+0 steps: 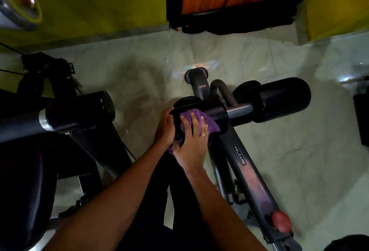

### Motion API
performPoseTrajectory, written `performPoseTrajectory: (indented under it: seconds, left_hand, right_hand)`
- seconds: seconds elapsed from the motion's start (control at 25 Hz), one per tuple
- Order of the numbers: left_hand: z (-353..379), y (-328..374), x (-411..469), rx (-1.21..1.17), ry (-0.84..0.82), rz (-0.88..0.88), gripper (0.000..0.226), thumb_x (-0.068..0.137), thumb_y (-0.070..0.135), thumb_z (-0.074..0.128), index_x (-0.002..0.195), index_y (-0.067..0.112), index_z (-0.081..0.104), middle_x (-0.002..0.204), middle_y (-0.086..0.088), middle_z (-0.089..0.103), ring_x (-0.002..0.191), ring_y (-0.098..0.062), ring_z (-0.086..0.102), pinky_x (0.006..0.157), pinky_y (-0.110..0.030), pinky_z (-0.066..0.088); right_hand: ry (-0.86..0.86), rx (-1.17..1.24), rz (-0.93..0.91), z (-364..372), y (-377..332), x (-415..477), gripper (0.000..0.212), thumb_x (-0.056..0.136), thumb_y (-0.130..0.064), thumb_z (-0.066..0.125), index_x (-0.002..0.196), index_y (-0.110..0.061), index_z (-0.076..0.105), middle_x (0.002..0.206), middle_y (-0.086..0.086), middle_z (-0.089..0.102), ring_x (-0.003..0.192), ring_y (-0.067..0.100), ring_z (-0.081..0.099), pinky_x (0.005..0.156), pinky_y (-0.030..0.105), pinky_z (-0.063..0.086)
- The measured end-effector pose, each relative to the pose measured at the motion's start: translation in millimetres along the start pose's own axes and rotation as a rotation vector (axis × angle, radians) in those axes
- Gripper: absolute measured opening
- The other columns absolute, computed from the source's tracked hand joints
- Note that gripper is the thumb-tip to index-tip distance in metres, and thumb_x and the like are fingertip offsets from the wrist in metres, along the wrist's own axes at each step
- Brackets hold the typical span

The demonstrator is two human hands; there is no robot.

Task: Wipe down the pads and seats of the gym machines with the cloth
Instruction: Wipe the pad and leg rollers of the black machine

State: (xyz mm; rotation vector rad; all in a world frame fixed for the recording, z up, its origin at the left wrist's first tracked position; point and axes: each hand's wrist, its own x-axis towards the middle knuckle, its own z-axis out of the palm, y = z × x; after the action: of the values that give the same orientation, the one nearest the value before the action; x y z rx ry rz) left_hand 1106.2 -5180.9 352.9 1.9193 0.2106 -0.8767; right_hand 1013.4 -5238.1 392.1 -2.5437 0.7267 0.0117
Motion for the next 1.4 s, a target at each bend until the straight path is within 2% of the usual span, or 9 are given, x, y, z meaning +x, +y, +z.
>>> performPoseTrajectory:
  seconds: [0.16,0.36,0.48,0.56,0.72,0.96,1.12,1.24,1.4]
  left_hand:
    - [-6.3,-9.5,-11.1,0.078,0.007,0.122,0.052,0.098,0.021,0.031,0.144,0.004,0.045,0.151,-0.012,0.043,0.138,-0.023,0.042,0.112,-0.025,0.030]
    - [-5.6,-0.2,28.4,0.104,-0.047,0.029,0.036,0.107,0.015,0.035,0.131,-0.002,0.056,0.137,-0.019,0.054,0.127,-0.030,0.052,0.097,-0.025,0.036]
    - [0.7,2.8,39.7,0.103,-0.040,-0.056,0.035,0.108,0.016,0.035,0.128,-0.002,0.057,0.134,-0.022,0.056,0.126,-0.033,0.053,0.098,-0.028,0.036]
    - [0.5,0.2,22.0,0.084,0.000,0.024,0.033,0.105,0.012,0.036,0.128,0.000,0.057,0.132,-0.018,0.056,0.124,-0.028,0.053,0.097,-0.022,0.035]
    - [-1.3,-8.9,-4.8,0.022,0.018,0.202,0.047,0.095,0.019,0.034,0.132,-0.001,0.054,0.133,-0.014,0.054,0.122,-0.019,0.050,0.105,-0.023,0.035]
    - [-7.1,-5.8,-2.4,0.065,-0.006,0.214,0.035,0.104,0.009,0.036,0.132,0.003,0.056,0.134,-0.013,0.053,0.125,-0.020,0.049,0.101,-0.015,0.032]
    - [-9.2,-5.3,-1.4,0.099,-0.018,0.201,0.039,0.102,0.012,0.036,0.134,0.002,0.054,0.136,-0.015,0.054,0.125,-0.023,0.052,0.101,-0.017,0.033]
    - [-18.0,0.4,2.0,0.157,-0.038,0.215,0.036,0.102,0.004,0.036,0.132,-0.002,0.055,0.134,-0.020,0.055,0.124,-0.030,0.053,0.097,-0.015,0.032]
    - [-21.2,17.3,0.9,0.245,-0.093,0.171,0.035,0.104,0.006,0.036,0.132,0.000,0.057,0.135,-0.019,0.054,0.123,-0.030,0.052,0.092,-0.018,0.032]
  right_hand:
    - [0.059,-0.150,0.097,-19.2,32.3,63.3,0.068,0.075,-0.046,0.060,0.140,-0.024,0.057,0.152,0.004,0.048,0.145,0.032,0.037,0.121,0.053,0.025]
    - [0.197,0.083,0.388,-22.9,50.5,24.0,0.079,0.074,-0.025,0.071,0.149,-0.021,0.045,0.163,0.007,0.030,0.150,0.034,0.025,0.117,0.058,0.032]
    - [0.066,0.033,0.228,-6.4,21.7,-19.6,0.090,0.070,-0.018,0.071,0.154,-0.020,0.040,0.166,0.011,0.023,0.154,0.037,0.015,0.123,0.057,0.022]
    - [-0.002,0.017,0.111,-0.3,4.8,-19.9,0.085,0.070,-0.021,0.069,0.151,-0.021,0.043,0.165,0.008,0.027,0.154,0.036,0.015,0.123,0.056,0.019]
    - [-0.023,-0.123,-0.048,-9.6,18.1,37.8,0.070,0.071,-0.029,0.064,0.140,-0.023,0.055,0.155,0.006,0.045,0.146,0.038,0.034,0.122,0.056,0.022]
    - [0.238,-0.056,0.399,-23.9,46.1,63.8,0.063,0.072,-0.031,0.068,0.133,-0.019,0.060,0.150,0.008,0.049,0.135,0.038,0.046,0.110,0.055,0.040]
    - [0.018,-0.173,0.114,6.5,-8.7,33.4,0.059,0.081,-0.042,0.055,0.136,-0.021,0.059,0.151,0.010,0.049,0.139,0.040,0.041,0.115,0.057,0.031]
    - [-0.061,-0.219,-0.086,-12.1,26.4,47.5,0.059,0.079,-0.043,0.057,0.137,-0.029,0.057,0.150,0.005,0.050,0.136,0.033,0.046,0.115,0.055,0.031]
    - [0.049,-0.114,0.352,-44.4,60.4,65.5,0.054,0.084,-0.037,0.062,0.137,-0.031,0.050,0.152,-0.002,0.042,0.130,0.033,0.048,0.108,0.051,0.042]
